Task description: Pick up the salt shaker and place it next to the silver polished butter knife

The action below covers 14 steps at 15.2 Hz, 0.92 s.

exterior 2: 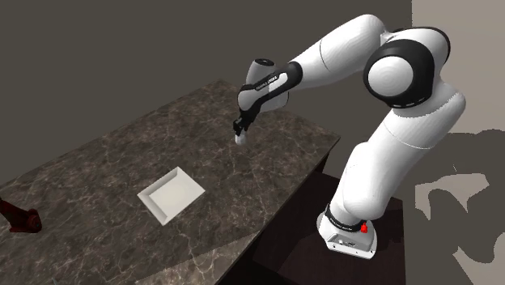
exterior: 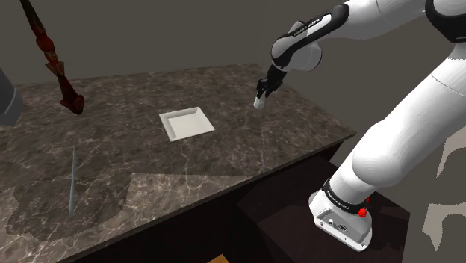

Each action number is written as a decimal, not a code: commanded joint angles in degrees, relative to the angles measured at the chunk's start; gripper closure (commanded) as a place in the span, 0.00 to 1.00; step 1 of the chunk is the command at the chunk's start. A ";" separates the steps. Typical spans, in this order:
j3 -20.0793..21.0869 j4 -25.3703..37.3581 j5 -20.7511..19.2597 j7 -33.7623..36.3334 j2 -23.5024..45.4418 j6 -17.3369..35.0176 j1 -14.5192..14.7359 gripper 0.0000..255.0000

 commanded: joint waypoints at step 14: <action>1.40 5.41 -5.99 5.62 -7.33 -12.06 -1.61 1.00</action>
